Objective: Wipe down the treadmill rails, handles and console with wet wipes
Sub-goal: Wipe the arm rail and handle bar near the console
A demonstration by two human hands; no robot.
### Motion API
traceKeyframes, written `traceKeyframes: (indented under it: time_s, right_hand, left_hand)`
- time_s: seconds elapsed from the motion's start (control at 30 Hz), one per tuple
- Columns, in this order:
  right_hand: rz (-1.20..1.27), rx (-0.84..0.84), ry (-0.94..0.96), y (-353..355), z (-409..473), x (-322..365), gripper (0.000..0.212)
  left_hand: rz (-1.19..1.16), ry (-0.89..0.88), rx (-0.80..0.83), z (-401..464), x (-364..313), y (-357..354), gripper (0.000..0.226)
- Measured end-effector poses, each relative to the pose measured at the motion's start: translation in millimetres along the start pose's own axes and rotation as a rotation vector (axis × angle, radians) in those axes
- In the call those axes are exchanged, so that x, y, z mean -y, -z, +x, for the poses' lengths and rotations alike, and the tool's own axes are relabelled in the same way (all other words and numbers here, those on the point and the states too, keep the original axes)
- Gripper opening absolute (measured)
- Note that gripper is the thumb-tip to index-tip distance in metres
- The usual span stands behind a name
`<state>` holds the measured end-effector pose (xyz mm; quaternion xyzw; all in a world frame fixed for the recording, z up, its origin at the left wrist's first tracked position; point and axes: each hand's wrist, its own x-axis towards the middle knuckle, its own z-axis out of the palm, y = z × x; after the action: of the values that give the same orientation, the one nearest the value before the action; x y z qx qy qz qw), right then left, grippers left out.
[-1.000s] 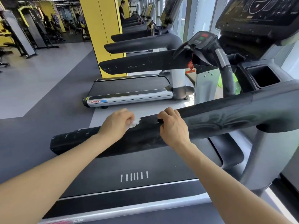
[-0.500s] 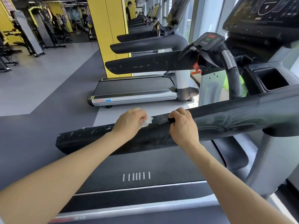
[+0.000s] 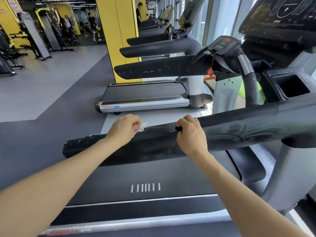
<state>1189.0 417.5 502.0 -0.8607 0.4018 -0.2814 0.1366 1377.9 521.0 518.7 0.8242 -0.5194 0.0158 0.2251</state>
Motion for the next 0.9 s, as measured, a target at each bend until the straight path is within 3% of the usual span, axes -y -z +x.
traceKeyframes:
  time_s: [0.23,0.37,0.5,0.73,0.9]
  right_hand:
    - [-0.03,0.015,0.031,-2,-1,4,0.033]
    - [-0.028,-0.002,0.044,-5,-1,6,0.03]
    - [-0.011,-0.025,0.05,-5,-4,6,0.03]
    - [-0.007,-0.023,0.058,-4,-8,5,0.031]
    - [-0.001,-0.028,0.057,-7,-7,4,0.031]
  left_hand:
    - [-0.029,-0.124,0.008,23,-59,-27,0.016]
    - [-0.003,-0.136,0.044,5,-30,-9,0.017]
    - [0.034,-0.02,0.01,-11,5,9,0.019]
    - [-0.035,-0.185,-0.017,10,-63,-26,0.013]
    - [-0.029,-0.198,-0.03,-17,-17,-6,0.011]
